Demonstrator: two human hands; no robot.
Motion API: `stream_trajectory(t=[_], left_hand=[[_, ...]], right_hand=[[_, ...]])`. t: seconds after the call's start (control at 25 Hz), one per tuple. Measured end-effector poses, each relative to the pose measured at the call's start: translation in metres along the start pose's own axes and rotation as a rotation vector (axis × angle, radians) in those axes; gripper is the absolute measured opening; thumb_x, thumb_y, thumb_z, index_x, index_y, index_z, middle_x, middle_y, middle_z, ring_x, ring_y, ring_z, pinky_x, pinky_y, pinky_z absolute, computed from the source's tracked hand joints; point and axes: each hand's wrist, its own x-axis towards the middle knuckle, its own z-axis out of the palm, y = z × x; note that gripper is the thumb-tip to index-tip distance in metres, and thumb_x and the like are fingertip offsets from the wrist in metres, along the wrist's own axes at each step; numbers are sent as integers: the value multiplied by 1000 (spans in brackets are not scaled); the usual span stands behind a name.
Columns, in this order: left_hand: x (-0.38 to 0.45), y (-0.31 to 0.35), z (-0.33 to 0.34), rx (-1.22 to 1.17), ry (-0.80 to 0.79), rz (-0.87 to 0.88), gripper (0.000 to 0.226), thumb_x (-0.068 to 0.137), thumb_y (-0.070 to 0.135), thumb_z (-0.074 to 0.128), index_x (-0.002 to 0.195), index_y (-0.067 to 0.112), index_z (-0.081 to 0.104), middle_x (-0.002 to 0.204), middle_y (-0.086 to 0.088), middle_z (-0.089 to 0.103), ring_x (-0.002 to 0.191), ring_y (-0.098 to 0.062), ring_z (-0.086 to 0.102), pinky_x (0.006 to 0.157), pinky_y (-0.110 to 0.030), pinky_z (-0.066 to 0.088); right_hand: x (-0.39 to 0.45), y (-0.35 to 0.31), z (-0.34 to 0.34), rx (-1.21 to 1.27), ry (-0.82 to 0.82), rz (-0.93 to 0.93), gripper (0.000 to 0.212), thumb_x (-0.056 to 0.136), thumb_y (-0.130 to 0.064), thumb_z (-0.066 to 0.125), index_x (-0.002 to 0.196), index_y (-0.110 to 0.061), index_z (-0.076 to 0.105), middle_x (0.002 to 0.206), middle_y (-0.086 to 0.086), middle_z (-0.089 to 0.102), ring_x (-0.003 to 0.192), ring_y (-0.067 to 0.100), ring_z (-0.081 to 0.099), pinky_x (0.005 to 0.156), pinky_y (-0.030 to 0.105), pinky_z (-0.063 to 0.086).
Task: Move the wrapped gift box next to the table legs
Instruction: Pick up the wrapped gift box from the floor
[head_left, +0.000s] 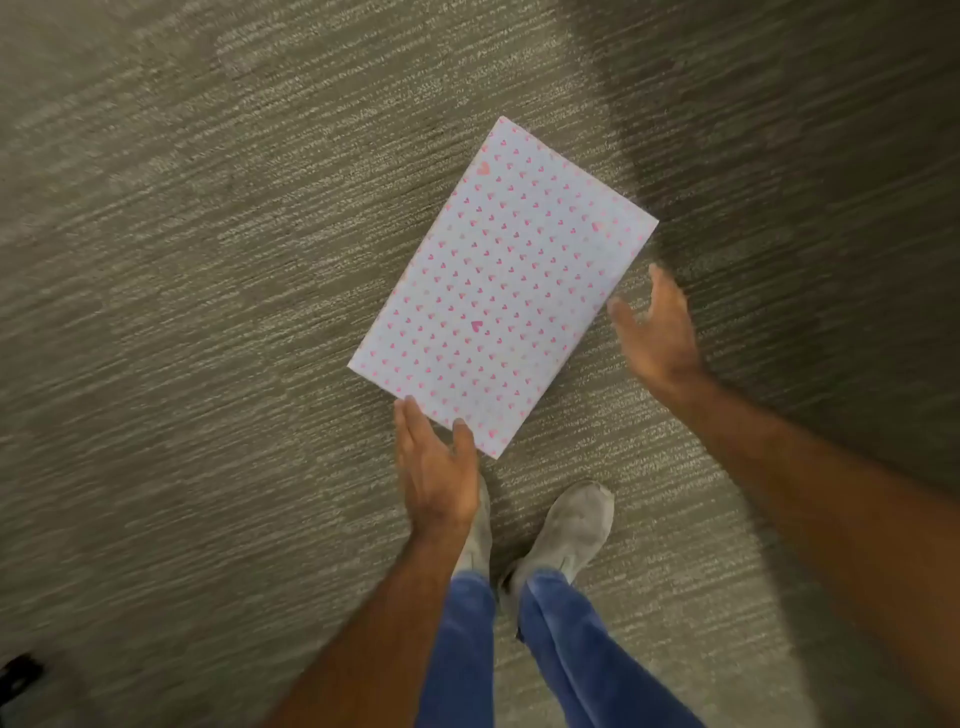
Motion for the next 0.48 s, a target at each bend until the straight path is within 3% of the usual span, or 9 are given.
stream_trajectory(t=[0.08,0.24,0.4,0.48], left_hand=[[22,-9,16,-97,58,-84,80,103,44,49,165,14,8,174,-11,16,156,-32,26,121,-48,33],[58,-18,43,-403,119,-237,83,100,42,60,163,19,10,161,-11,33,140,-28,44,102,-37,43],[79,-29,55,-688,192,-309,84,97,42,66,157,24,10,136,2,47,117,-19,57,87,-32,52],[88,-34,58,-748,193,-381,77,96,44,68,155,20,24,133,3,54,116,-19,62,89,-36,52]], right_hand=[[30,-1,10,100,58,12,84,101,-44,63,168,-19,19,172,11,27,152,32,39,122,54,40],[83,-10,21,222,165,10,90,97,-35,73,167,-13,21,166,10,32,141,18,44,111,28,42],[116,-8,26,331,222,60,109,86,-44,84,167,-17,16,169,10,29,150,28,42,117,41,46],[126,-5,27,403,189,97,113,82,-44,88,167,-20,16,166,8,36,146,27,46,115,44,48]])
